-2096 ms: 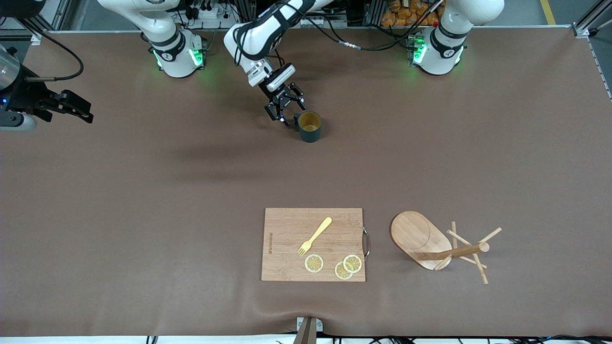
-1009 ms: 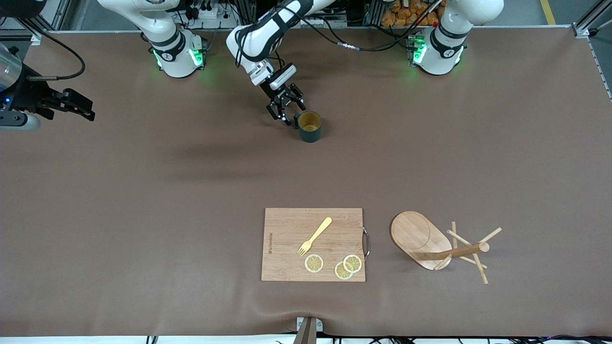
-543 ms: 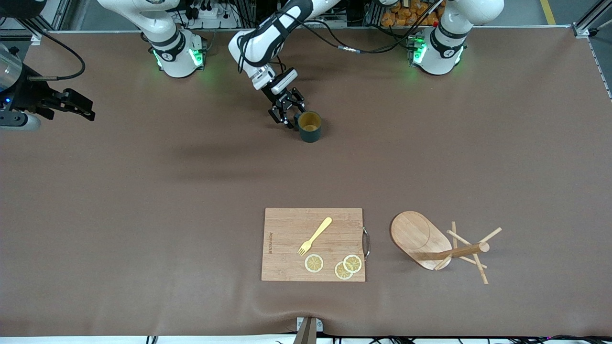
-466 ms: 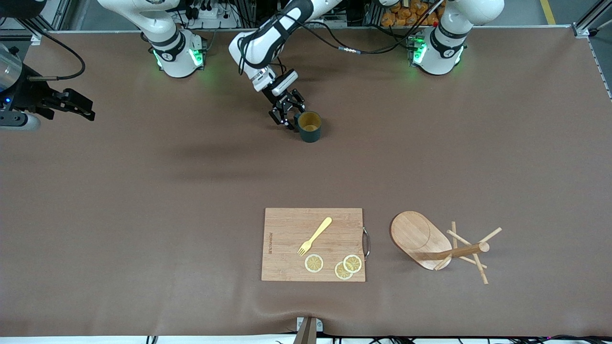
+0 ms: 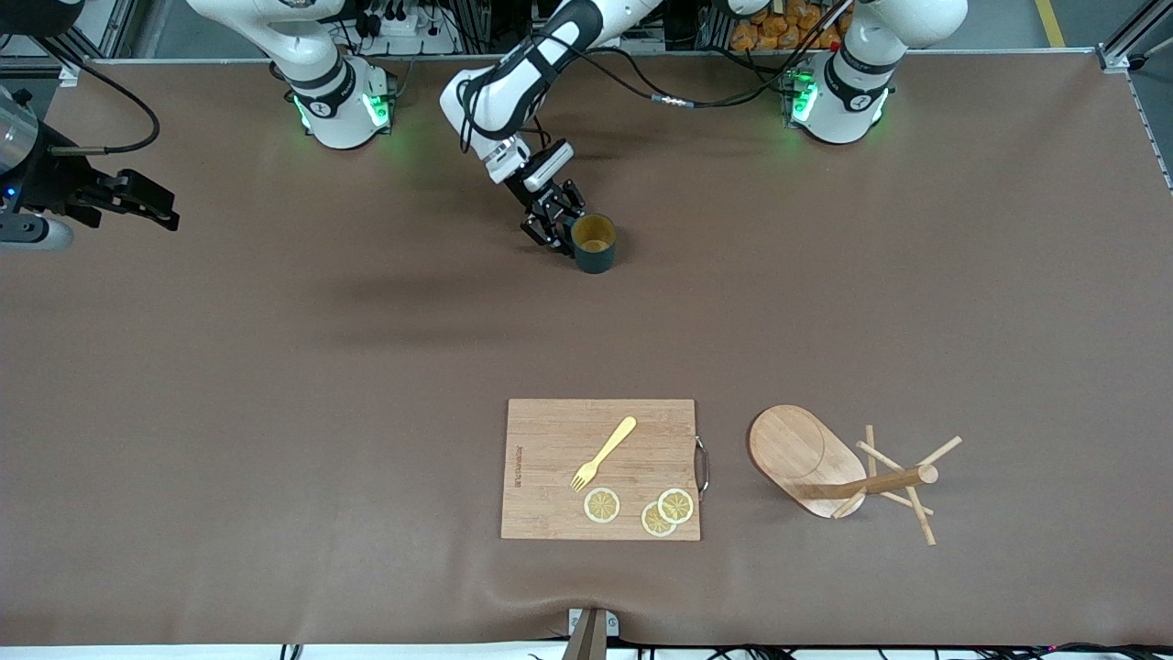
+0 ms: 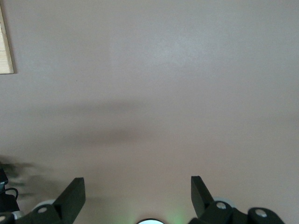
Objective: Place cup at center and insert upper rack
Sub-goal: 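Grasp the teal mug with the left gripper, then lift the mug with the left gripper toward the wooden mug tree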
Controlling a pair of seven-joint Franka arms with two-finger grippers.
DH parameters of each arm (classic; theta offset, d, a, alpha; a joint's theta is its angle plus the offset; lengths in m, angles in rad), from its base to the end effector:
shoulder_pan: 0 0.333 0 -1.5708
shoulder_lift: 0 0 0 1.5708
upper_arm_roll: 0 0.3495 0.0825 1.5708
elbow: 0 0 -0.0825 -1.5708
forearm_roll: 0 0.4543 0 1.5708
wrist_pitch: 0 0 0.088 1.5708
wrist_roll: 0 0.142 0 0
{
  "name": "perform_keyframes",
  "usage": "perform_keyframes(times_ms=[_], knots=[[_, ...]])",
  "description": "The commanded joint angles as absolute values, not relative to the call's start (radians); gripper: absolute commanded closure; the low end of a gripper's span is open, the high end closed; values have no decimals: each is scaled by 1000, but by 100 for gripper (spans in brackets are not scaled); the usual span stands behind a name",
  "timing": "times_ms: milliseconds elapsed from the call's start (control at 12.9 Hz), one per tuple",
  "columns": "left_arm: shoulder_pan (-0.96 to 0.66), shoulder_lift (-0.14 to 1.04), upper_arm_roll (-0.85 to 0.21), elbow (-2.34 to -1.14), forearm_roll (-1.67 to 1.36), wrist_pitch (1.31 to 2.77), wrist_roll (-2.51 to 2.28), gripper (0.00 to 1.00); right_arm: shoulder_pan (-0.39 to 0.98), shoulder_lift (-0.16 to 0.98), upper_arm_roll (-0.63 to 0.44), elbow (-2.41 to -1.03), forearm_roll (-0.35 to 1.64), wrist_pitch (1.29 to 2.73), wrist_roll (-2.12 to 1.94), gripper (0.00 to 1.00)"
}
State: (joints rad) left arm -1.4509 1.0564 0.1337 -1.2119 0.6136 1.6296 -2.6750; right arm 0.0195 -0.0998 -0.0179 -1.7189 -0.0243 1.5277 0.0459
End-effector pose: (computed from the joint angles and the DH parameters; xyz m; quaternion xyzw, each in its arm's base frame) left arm 0.2464 -0.7159 0.0710 -0.7656 -0.4591 -0.4331 0.1245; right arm 0.5797 -0.0030 0.6000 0.9986 -0.0220 -0.0454 0.0123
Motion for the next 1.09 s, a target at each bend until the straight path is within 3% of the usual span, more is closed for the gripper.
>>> perform_keyframes(times_ms=[0, 233, 388, 699, 1009], knots=[[-1440, 1068, 137, -1189, 597, 1634, -2686, 51, 2, -100, -6, -1712, -32, 1517, 40, 0], [-1425, 1065, 137, -1189, 592, 1644, -2680, 83, 2, -100, -6, -1712, -32, 1517, 43, 0], [-1413, 1055, 137, -1189, 592, 1646, -2675, 98, 2, -100, -6, -1712, -32, 1517, 44, 0], [-1382, 1010, 140, -1190, 594, 1646, -2614, 100, 5, -98, -6, -1712, -32, 1516, 46, 0], [-1296, 838, 140, -1195, 476, 1646, -2464, 100, 11, -98, -3, -1712, -32, 1516, 48, 0]])
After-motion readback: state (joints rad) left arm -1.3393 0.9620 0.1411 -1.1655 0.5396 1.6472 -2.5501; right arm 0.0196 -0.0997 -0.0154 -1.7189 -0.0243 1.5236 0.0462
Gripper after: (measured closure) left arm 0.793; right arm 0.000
